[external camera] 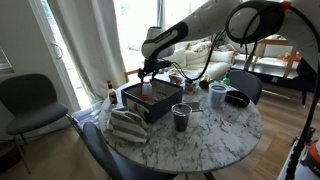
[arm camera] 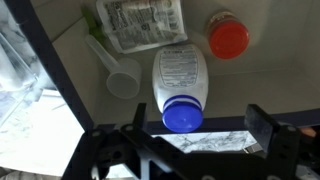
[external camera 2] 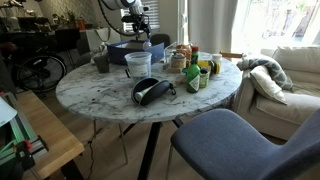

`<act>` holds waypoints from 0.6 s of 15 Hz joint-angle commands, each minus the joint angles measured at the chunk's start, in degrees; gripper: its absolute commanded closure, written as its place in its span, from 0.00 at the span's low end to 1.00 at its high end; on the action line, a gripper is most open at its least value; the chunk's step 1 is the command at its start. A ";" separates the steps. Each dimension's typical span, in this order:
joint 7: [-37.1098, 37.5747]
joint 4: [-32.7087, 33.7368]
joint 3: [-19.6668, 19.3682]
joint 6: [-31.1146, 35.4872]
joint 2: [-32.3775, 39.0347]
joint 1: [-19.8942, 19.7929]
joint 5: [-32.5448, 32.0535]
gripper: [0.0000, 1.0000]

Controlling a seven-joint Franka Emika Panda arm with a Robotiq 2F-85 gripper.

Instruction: Pick up the white bottle with a blue lid from the clear storage container and put it in the silver cup

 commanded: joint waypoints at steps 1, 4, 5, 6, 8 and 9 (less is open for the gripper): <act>-0.06 8.49 1.34 -3.51 5.80 -1.21 2.54 0.00; 0.47 12.46 1.16 -4.73 8.27 -0.97 3.18 0.06; 0.97 13.67 0.76 -5.29 8.95 -0.68 2.88 0.19; 1.25 14.76 0.41 -5.82 9.53 -0.45 2.50 0.29; 2.46 16.58 -0.74 -6.04 10.59 0.10 1.55 0.44; 2.90 17.43 -1.07 -6.32 11.11 0.17 1.33 0.53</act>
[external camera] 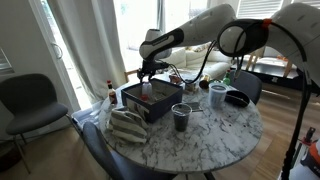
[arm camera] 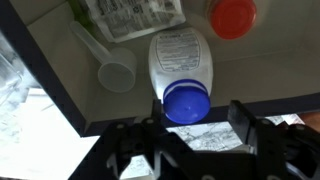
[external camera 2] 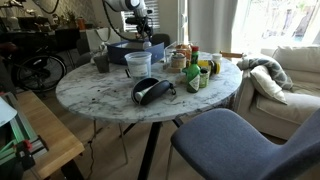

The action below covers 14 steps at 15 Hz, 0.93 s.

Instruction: Pick up the white bottle with a blue lid from the clear storage container and put it in the silver cup

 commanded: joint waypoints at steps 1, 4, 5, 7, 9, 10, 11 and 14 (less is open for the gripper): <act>2.32 6.08 -1.48 -3.01 3.70 0.66 -0.86 0.60; 3.76 7.89 -3.00 -4.69 4.74 1.38 -2.14 0.82; 4.38 8.54 -3.46 -5.27 5.05 1.61 -2.50 0.82; 5.64 9.17 -3.67 -7.33 4.69 2.01 -2.67 0.82; 4.85 8.56 -2.11 -8.97 2.28 1.89 -1.53 0.82; 4.59 8.09 -2.22 -10.01 0.57 2.28 -1.97 0.82; 3.40 7.83 -2.01 -11.70 -0.84 2.31 -2.19 0.82; 2.36 6.55 -3.80 -16.11 -5.47 2.55 -4.30 0.82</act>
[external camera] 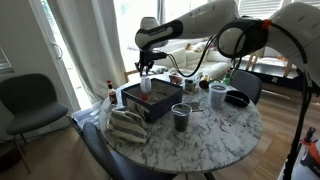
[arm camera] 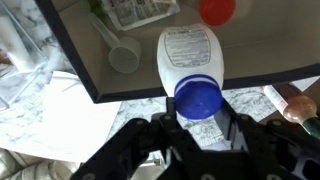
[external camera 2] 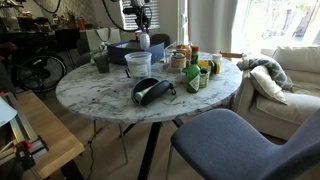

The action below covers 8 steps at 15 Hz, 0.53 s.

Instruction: Pick up the white bottle with a blue lid from the clear storage container and put it in the silver cup

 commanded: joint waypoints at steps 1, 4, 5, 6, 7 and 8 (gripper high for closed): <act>-1.54 -2.43 -1.71 -6.20 -6.28 -0.20 -2.53 0.82; -5.15 -4.97 -1.64 -10.78 -10.91 -2.31 -2.29 0.82; -2.75 -0.50 -1.93 -9.10 -7.22 -1.24 -2.41 0.57; -3.71 -0.93 -1.93 -10.18 -8.33 -1.84 -2.40 0.57; -4.27 -1.56 -1.93 -10.45 -9.16 -2.23 -2.39 0.57; -4.49 -2.15 -1.93 -10.45 -9.56 -2.38 -2.39 0.57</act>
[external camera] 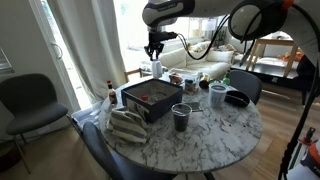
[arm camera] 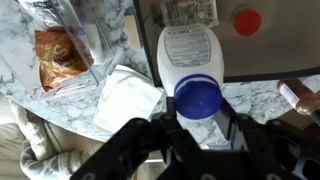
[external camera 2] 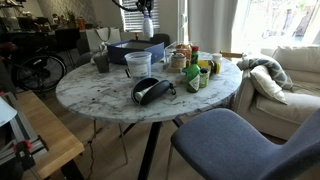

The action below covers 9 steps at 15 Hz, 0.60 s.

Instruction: Pick up the white bottle with a blue lid from the clear storage container and put it in the silver cup

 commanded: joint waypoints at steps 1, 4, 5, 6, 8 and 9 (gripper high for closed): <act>-0.01 -0.22 0.02 0.00 0.00 0.04 0.00 0.57; 0.44 -0.27 -0.97 1.04 -0.66 -0.31 -0.77 0.82; 0.51 -0.65 -1.33 2.01 -1.71 -0.82 -0.56 0.82; 0.44 -1.28 -1.77 3.03 -2.96 -1.19 -0.43 0.82; 0.08 -3.76 -2.40 5.61 -6.53 -2.42 0.18 0.82; 0.48 -4.79 -2.91 6.41 -7.98 -3.03 0.19 0.82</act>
